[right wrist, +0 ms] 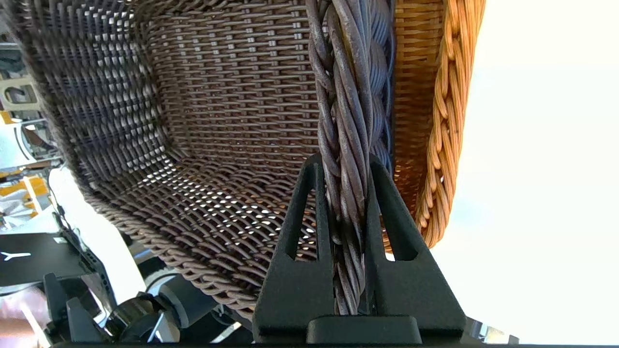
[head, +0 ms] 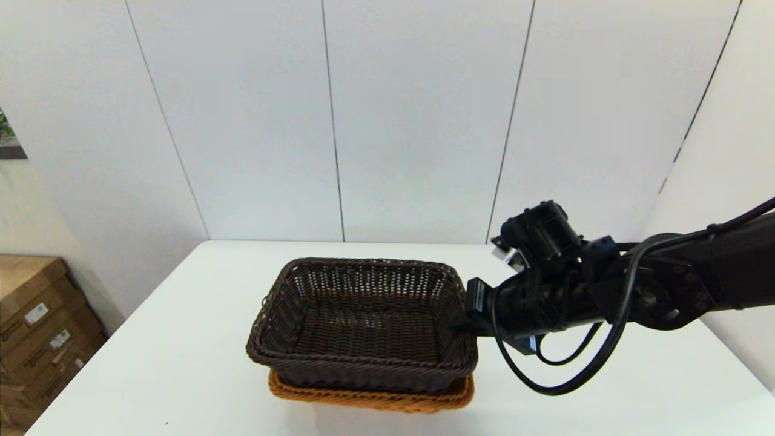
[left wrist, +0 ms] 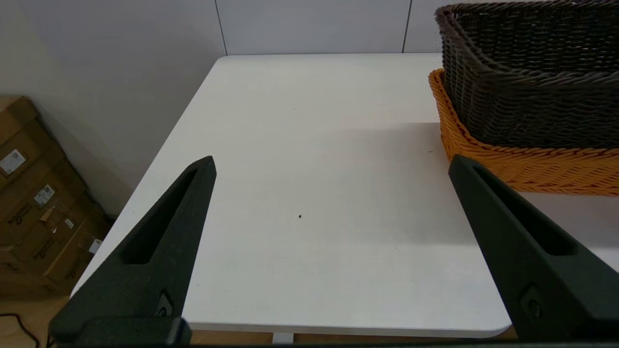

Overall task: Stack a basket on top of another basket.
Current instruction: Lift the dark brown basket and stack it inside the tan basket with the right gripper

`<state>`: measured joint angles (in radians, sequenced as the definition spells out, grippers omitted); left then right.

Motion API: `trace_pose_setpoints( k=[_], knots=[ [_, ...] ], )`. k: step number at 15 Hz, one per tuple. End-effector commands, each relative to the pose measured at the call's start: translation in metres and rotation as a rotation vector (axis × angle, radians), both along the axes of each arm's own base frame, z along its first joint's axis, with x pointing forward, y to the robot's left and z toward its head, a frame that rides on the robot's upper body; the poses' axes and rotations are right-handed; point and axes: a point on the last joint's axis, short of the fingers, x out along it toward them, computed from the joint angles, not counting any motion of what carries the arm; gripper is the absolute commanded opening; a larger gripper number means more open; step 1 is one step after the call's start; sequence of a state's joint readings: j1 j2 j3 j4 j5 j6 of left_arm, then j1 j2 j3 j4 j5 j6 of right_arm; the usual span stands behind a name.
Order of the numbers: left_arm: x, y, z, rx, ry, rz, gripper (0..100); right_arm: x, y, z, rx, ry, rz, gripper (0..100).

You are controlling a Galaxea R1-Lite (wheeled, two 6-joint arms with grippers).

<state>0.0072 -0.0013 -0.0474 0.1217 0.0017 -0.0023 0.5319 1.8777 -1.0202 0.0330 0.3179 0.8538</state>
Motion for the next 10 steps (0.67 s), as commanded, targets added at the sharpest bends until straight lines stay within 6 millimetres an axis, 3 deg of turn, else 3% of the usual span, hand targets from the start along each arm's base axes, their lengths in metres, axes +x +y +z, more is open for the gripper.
trace_pose_setpoints(
  k=[1, 8, 9, 10],
  knots=[
    [0.0001, 0.0, 0.0, -0.001, 0.002, 0.0, 100, -0.0008, -0.0003, -0.0011, -0.008, -0.005, 0.014, 0],
    [0.0001, 0.0, 0.0, -0.001, 0.002, 0.0, 100, -0.0023, -0.0021, -0.0068, -0.033, -0.002, 0.016, 0],
    [0.0001, 0.0, 0.0, -0.001, 0.002, 0.0, 100, -0.0029, -0.0025, -0.0079, -0.04, -0.003, 0.02, 100],
    [0.0001, 0.0, 0.0, -0.001, 0.002, 0.0, 100, -0.0023, -0.0029, -0.0075, -0.043, -0.006, 0.015, 100]
  ],
)
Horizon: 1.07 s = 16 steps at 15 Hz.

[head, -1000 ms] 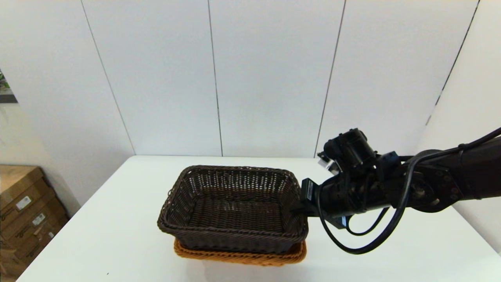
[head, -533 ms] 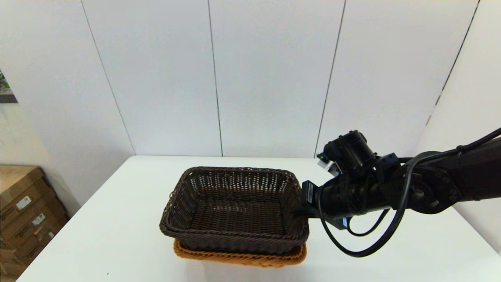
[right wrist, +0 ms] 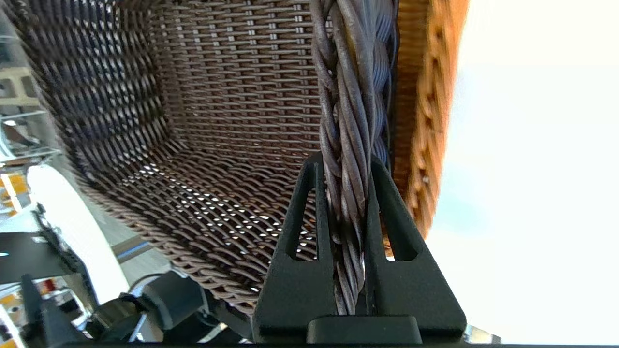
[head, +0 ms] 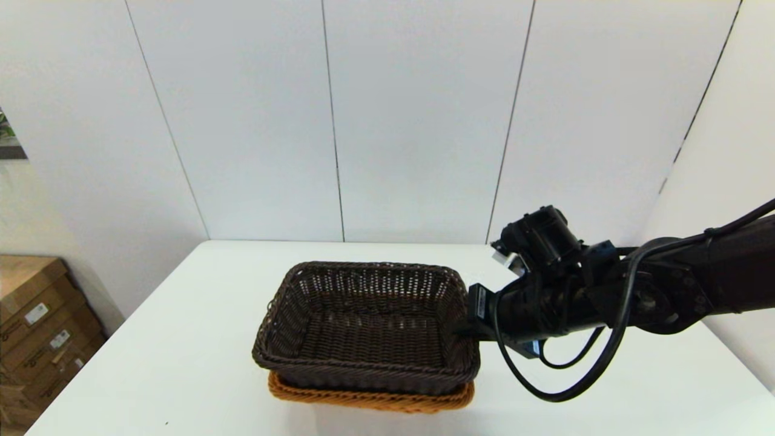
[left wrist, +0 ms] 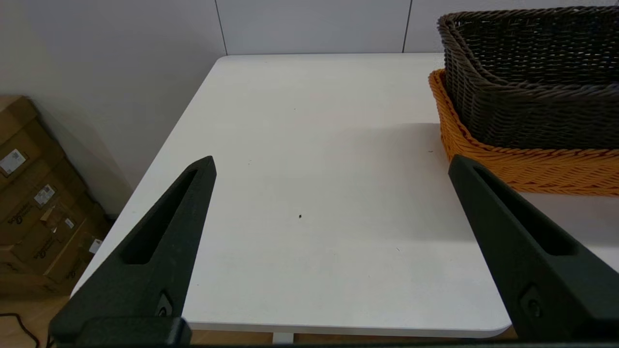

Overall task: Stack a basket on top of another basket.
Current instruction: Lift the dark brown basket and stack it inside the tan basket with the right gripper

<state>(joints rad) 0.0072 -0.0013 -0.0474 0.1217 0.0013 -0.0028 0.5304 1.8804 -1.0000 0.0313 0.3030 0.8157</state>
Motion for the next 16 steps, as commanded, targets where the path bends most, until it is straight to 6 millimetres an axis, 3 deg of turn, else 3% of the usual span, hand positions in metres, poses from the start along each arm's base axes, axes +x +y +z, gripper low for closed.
trace_pose_setpoints(
  k=[1, 9, 12, 16],
  knots=[
    [0.0, 0.0, 0.0, 0.0, 0.002, 0.001, 100, 0.0, -0.001, -0.002, -0.011, 0.005, -0.005, 100],
    [0.0, 0.0, 0.0, 0.0, 0.002, 0.001, 100, -0.001, -0.003, 0.002, -0.018, -0.019, -0.019, 100],
    [0.0, 0.0, 0.0, 0.0, 0.002, 0.001, 100, 0.001, -0.007, 0.017, -0.028, -0.091, -0.03, 100],
    [0.0, 0.0, 0.0, 0.0, 0.002, 0.001, 100, 0.004, -0.017, 0.053, -0.128, -0.31, -0.015, 100]
  ],
)
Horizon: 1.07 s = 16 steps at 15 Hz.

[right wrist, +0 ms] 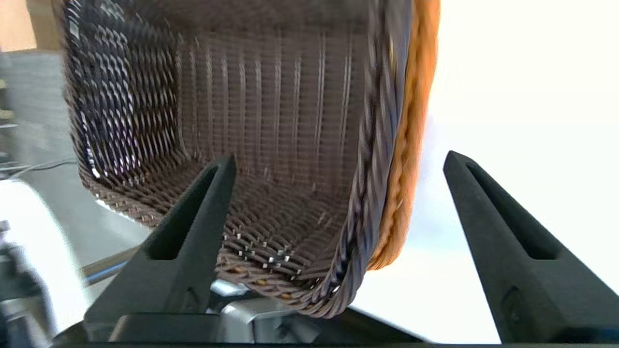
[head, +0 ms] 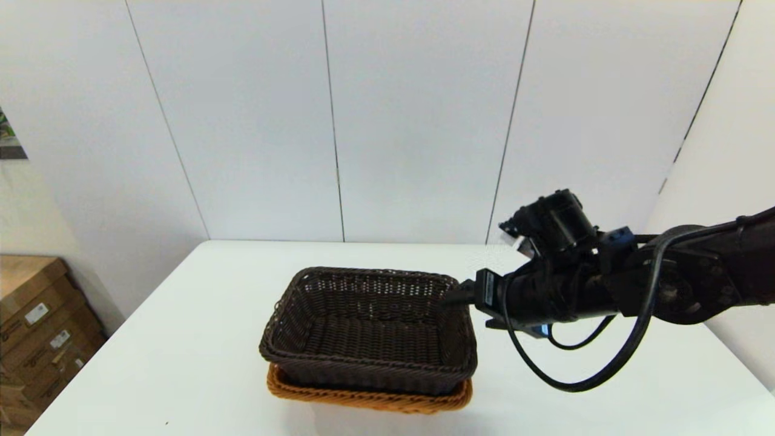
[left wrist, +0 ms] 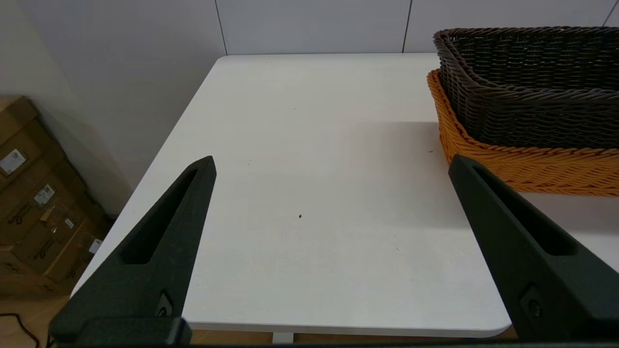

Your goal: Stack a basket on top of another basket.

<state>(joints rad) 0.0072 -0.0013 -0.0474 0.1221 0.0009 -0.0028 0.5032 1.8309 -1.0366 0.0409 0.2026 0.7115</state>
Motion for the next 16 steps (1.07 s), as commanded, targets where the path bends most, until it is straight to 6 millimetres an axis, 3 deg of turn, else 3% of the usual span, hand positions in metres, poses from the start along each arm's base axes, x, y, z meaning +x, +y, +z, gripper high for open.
trace_pose_setpoints(
  k=[1, 5, 7, 9, 11, 16],
  knots=[
    [0.0, 0.0, 0.0, 0.0, 0.002, 0.001, 100, -0.004, -0.011, 0.036, -0.128, -0.22, 0.02, 100],
    [0.0, 0.0, 0.0, 0.0, 0.002, 0.001, 100, -0.043, -0.034, 0.092, -0.385, -0.581, 0.157, 100],
    [0.0, 0.0, 0.0, 0.0, 0.002, 0.001, 100, -0.072, -0.048, 0.105, -0.458, -0.695, 0.236, 100],
    [0.0, 0.0, 0.0, 0.0, 0.002, 0.001, 100, -0.106, -0.058, 0.109, -0.47, -0.747, 0.296, 100],
    [0.0, 0.0, 0.0, 0.0, 0.002, 0.001, 100, -0.127, -0.069, 0.106, -0.476, -0.76, 0.307, 100],
    [0.0, 0.0, 0.0, 0.0, 0.002, 0.001, 100, -0.172, -0.131, 0.092, -0.557, -0.753, 0.012, 100]
  ],
)
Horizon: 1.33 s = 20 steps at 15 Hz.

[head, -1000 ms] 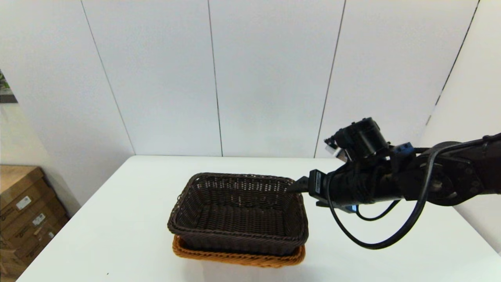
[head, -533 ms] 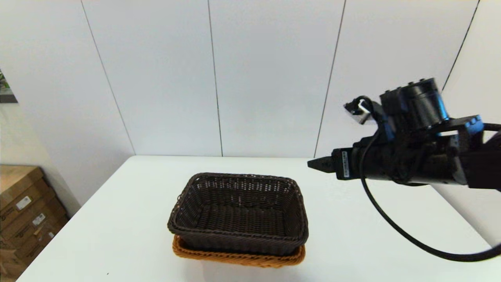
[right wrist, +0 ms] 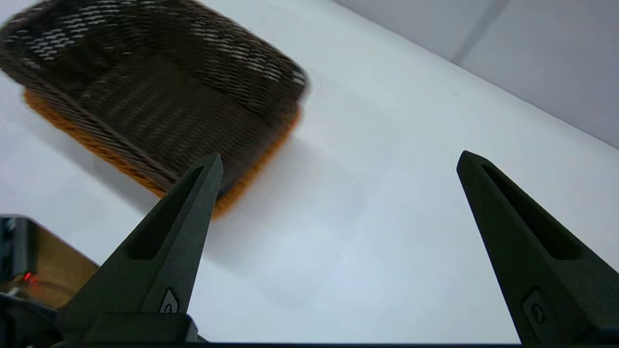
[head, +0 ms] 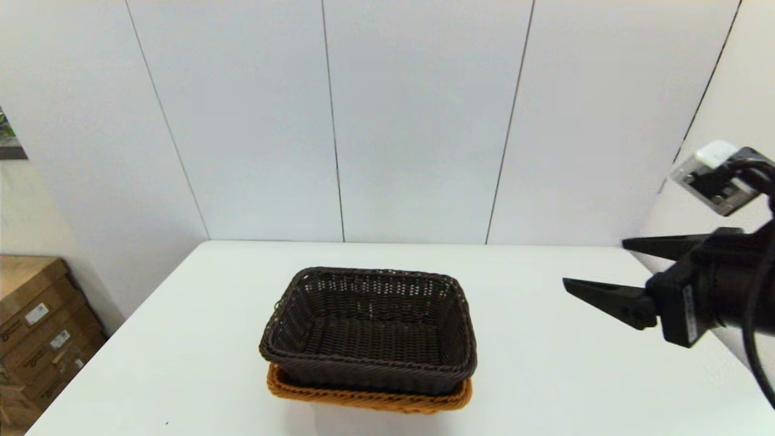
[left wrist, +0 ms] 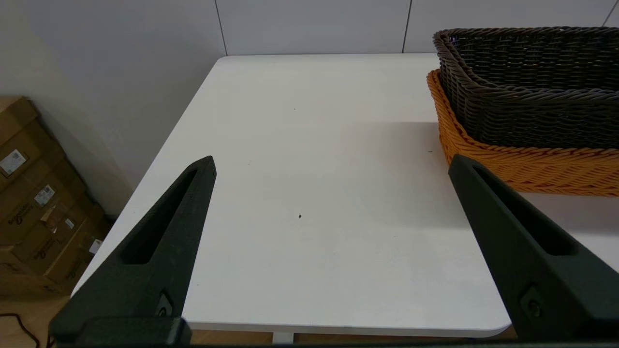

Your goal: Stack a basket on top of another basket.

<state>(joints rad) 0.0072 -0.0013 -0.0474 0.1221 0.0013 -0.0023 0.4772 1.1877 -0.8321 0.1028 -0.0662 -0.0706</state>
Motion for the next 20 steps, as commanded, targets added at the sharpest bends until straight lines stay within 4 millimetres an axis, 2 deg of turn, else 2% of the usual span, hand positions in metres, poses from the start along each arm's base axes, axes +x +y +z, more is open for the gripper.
trace_pose_setpoints(
  k=[1, 2, 4, 8, 12, 20],
  knots=[
    [0.0, 0.0, 0.0, -0.001, 0.002, 0.001, 100, -0.055, -0.061, -0.011, 0.038, -0.109, -0.305, 100],
    [0.0, 0.0, 0.0, -0.001, 0.002, 0.001, 100, -0.07, -0.071, -0.015, 0.042, -0.14, -0.392, 100],
    [0.0, 0.0, 0.0, -0.001, 0.002, 0.001, 100, -0.102, -0.078, -0.023, 0.054, -0.224, -0.471, 100],
    [0.0, 0.0, 0.0, -0.001, 0.002, 0.001, 100, -0.145, -0.078, -0.054, 0.065, -0.252, -0.472, 100],
    [0.0, 0.0, 0.0, -0.001, 0.002, 0.001, 100, -0.171, -0.078, -0.083, 0.111, -0.325, -0.469, 100],
    [0.0, 0.0, 0.0, -0.001, 0.002, 0.001, 100, -0.19, -0.076, -0.141, 0.151, -0.415, -0.397, 100]
  ],
)
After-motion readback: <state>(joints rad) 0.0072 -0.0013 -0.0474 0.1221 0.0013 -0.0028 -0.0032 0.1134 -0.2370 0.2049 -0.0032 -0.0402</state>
